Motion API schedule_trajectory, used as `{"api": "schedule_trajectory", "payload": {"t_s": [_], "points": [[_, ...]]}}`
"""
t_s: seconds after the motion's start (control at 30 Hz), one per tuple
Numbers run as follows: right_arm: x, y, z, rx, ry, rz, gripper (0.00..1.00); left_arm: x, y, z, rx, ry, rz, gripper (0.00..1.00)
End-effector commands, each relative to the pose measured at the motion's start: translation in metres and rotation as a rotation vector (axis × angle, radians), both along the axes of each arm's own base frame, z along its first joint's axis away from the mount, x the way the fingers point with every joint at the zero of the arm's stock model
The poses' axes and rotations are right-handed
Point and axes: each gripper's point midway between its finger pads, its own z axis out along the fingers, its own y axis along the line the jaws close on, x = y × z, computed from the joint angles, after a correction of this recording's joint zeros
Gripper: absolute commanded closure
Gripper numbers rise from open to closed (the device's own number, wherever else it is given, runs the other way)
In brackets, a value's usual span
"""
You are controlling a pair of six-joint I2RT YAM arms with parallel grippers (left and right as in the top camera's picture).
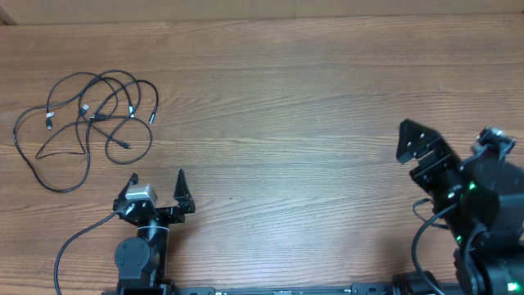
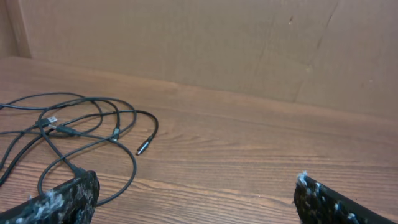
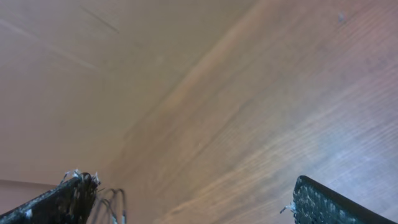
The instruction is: Untangle cables
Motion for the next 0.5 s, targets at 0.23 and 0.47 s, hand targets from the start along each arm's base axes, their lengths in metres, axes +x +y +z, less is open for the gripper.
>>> {"api": "schedule_trajectory", "payload": {"t_s": [0.23, 0.47], "points": [[-0.025, -0.002, -0.080, -0.017, 0.116, 0.006, 0.00, 0.000, 0.001, -0.001, 0.024, -0.001, 0.007, 0.01], [-0.042, -0.003, -0.127, -0.021, 0.155, 0.006, 0.00, 0.000, 0.001, -0.001, 0.024, -0.001, 0.007, 0.00]]}}
